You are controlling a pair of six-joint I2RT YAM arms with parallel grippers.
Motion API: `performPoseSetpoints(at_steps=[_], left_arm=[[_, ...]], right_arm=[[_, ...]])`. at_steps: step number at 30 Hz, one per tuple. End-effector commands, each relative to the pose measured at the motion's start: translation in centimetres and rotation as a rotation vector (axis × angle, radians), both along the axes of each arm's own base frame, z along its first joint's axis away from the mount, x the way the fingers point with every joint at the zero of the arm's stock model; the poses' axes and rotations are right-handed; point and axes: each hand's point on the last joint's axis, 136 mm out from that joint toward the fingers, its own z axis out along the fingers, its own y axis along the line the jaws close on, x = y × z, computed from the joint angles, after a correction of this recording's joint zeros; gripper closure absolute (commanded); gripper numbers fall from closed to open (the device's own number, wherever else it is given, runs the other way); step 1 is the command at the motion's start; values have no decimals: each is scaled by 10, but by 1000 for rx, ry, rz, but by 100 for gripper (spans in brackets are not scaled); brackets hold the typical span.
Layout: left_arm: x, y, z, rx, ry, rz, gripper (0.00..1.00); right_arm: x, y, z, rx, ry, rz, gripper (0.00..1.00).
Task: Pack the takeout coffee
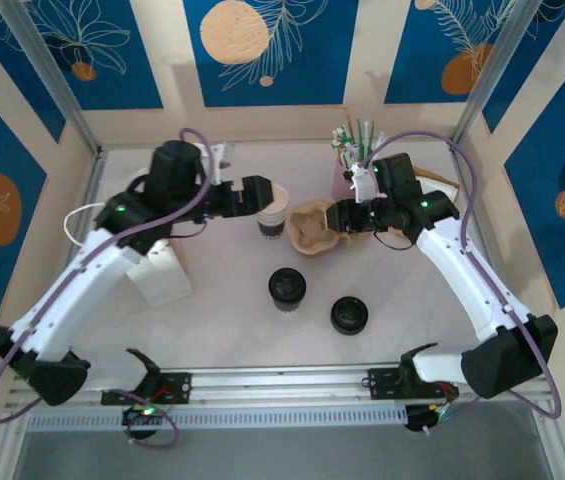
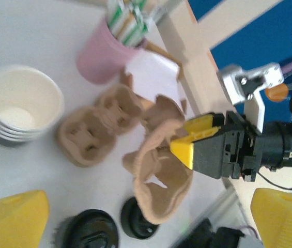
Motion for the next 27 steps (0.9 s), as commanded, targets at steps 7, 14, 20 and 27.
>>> performPoseSetpoints(at_steps=[7,14,20,27], left_arm=[[-26,188,-10,585,-23,464,0],[-18,246,-40,615,138,609,4],[-6,267,-73,483,281,637,19],[6,279,-100,420,347,651,29]], right_arm=[[-12,5,20,88,-22,36,63],[-28,13,57,188,-111,94,63],[-44,14,86,242,-184,129,62],[-52,17,101,269,-207,156,62]])
